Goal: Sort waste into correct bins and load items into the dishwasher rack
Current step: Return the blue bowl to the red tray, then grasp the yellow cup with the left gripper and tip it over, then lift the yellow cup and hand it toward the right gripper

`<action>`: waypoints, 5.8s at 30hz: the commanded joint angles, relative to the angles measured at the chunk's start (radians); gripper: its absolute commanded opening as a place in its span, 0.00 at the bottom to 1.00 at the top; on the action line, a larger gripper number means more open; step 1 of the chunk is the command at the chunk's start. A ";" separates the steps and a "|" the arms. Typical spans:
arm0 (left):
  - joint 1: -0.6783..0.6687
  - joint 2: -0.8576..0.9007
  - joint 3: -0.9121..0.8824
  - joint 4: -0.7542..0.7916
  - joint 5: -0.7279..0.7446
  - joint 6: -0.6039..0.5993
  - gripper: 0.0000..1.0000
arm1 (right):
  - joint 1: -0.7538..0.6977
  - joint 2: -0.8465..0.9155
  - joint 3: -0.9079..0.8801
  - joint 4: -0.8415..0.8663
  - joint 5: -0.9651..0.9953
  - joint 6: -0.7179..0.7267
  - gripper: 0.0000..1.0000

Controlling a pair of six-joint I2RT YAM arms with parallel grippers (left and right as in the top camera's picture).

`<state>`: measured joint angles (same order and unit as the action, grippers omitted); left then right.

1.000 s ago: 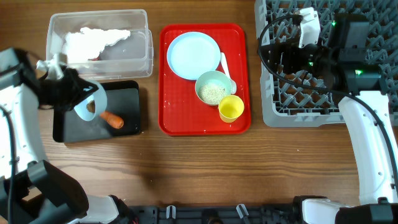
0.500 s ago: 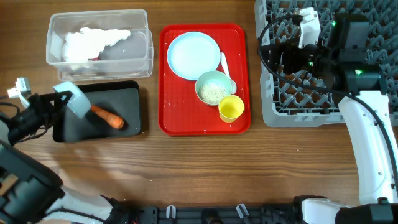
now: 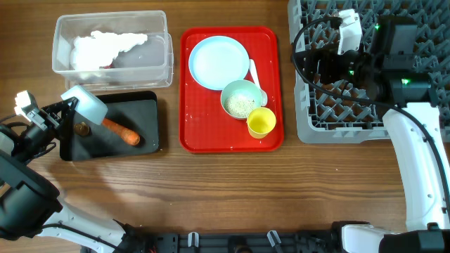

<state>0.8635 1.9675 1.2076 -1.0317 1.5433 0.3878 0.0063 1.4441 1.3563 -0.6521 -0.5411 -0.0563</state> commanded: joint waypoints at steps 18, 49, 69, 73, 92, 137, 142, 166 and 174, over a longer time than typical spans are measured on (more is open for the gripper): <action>-1.282 -0.403 0.016 0.282 -1.470 -0.502 0.04 | 0.008 0.006 0.003 -0.029 0.019 0.005 1.00; -1.410 -0.004 0.386 0.483 -1.414 -0.238 0.69 | 0.008 0.006 0.003 -0.049 0.028 0.007 1.00; -1.498 0.078 0.447 0.102 -1.350 -0.639 0.50 | -0.069 0.006 0.003 -0.053 0.100 0.108 1.00; -1.505 0.101 0.447 0.103 -1.410 -0.639 0.37 | -0.069 0.006 0.003 -0.061 0.100 0.108 0.99; -1.505 0.085 0.476 0.126 -1.236 -0.639 0.10 | -0.069 0.006 0.003 -0.064 0.100 0.108 1.00; -1.449 0.034 0.285 0.095 -0.952 -0.552 0.27 | -0.069 0.006 0.003 -0.085 0.101 0.082 1.00; -1.511 0.034 0.285 0.129 -0.952 -0.552 0.08 | -0.069 0.006 0.003 -0.086 0.100 0.083 1.00; -1.013 -0.205 0.303 0.521 0.033 -0.500 0.04 | -0.148 0.078 0.003 0.117 -0.769 -0.166 1.00; -1.022 -0.205 0.303 0.550 0.030 -0.503 0.04 | -0.038 0.267 0.003 0.283 -1.004 -0.154 1.00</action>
<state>-0.1505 1.7893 1.5002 -0.4858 1.5406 -0.1349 -0.0837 1.6871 1.3544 -0.4015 -1.4792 -0.1928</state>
